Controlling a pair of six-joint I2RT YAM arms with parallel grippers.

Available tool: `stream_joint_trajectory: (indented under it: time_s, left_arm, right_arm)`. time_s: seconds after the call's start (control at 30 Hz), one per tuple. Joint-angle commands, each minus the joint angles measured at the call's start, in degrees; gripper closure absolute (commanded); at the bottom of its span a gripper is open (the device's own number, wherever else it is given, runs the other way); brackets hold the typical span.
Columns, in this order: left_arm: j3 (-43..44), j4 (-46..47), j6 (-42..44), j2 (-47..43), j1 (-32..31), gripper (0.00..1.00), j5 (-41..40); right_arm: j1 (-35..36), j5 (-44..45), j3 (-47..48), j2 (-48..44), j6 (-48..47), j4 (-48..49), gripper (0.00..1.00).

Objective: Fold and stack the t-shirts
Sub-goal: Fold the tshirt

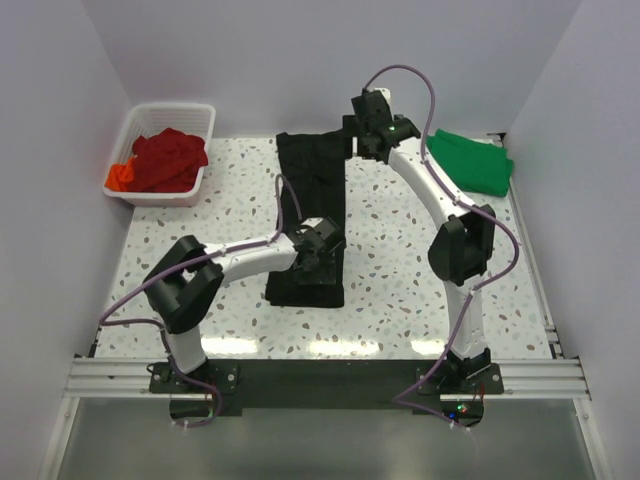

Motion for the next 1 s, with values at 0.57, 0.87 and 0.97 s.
stream_joint_trajectory:
  time_s: [0.57,0.87,0.97]
  left_arm:
    - [3.60,-12.12,-1.05,5.03,-8.25,0.24,3.37]
    - [2.89,-12.99,-1.05,1.61,-10.80,0.24,5.14]
    - [5.16,-14.84,-3.33,-2.86,-10.80,0.24,0.05]
  right_arm:
    - [-0.38,-4.28,-8.48,-9.09,2.96,2.93,0.04]
    - [-0.29,-4.98,-11.12,-10.41,3.57,3.20,0.05]
    - [-0.38,-5.94,-11.12,-10.67,3.66,2.76,0.05]
